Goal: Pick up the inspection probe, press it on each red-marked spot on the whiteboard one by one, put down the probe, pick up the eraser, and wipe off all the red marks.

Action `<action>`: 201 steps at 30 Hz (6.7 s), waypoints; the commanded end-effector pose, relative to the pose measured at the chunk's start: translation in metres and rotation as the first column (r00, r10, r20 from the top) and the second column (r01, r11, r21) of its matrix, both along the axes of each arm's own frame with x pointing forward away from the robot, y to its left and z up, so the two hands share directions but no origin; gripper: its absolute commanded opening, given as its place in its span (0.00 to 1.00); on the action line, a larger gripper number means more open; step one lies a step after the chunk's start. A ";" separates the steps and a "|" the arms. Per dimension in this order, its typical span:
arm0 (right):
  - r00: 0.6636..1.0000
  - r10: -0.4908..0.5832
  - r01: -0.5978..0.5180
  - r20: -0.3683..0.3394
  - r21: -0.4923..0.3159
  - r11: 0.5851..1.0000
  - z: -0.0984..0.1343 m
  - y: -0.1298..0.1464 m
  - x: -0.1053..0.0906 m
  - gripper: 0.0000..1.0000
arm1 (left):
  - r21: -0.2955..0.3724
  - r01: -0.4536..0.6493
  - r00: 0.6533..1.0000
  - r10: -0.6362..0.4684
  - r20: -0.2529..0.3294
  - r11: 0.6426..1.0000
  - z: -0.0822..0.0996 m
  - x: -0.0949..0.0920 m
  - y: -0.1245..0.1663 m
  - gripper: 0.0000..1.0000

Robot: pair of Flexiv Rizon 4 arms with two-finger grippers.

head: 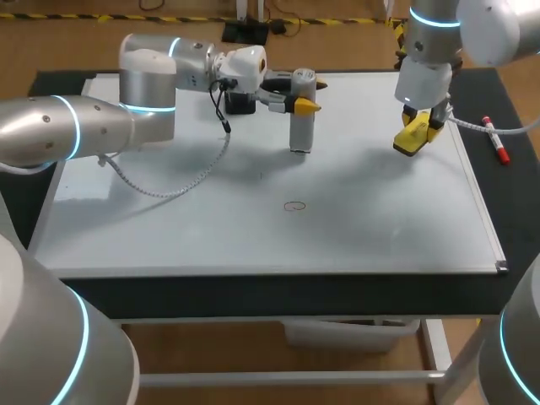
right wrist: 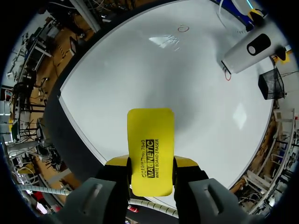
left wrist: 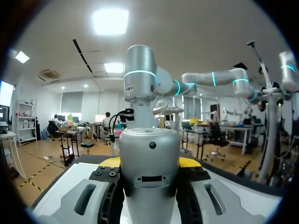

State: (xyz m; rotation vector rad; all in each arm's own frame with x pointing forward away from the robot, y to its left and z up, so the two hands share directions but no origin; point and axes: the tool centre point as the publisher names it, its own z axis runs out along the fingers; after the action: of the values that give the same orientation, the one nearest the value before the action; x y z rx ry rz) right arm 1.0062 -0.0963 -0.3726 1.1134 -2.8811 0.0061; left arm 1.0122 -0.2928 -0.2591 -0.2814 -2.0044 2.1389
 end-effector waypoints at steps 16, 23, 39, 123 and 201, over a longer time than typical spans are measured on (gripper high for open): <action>1.000 0.002 -0.002 -0.001 -0.003 1.000 0.001 0.000 0.000 0.00 | -0.018 0.024 1.000 -0.024 -0.011 1.000 -0.014 0.008 -0.006 0.00; 1.000 0.002 -0.002 -0.001 -0.003 1.000 0.001 0.000 0.000 0.00 | -0.015 0.023 1.000 -0.023 -0.010 1.000 -0.016 0.009 -0.004 0.00; 1.000 0.002 -0.002 -0.001 -0.003 1.000 0.001 0.000 0.000 0.00 | -0.008 0.025 1.000 -0.025 -0.013 1.000 -0.018 0.008 -0.002 0.00; 1.000 0.002 -0.002 -0.001 -0.003 1.000 0.001 0.000 0.000 0.00 | 0.016 -0.433 0.901 0.433 0.007 0.901 0.024 0.032 0.239 0.00; 0.766 0.639 -0.638 -0.061 0.036 0.769 -0.045 0.257 0.029 0.00 | 0.019 -0.434 0.901 0.434 0.007 0.901 0.025 0.031 0.245 0.00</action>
State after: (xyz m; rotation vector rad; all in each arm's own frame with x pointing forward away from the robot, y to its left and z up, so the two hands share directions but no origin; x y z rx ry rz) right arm 1.0299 0.1586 -0.4137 2.0004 -2.3014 -0.0308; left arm 1.0440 -0.0474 -0.2356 0.1865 -2.2550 2.3586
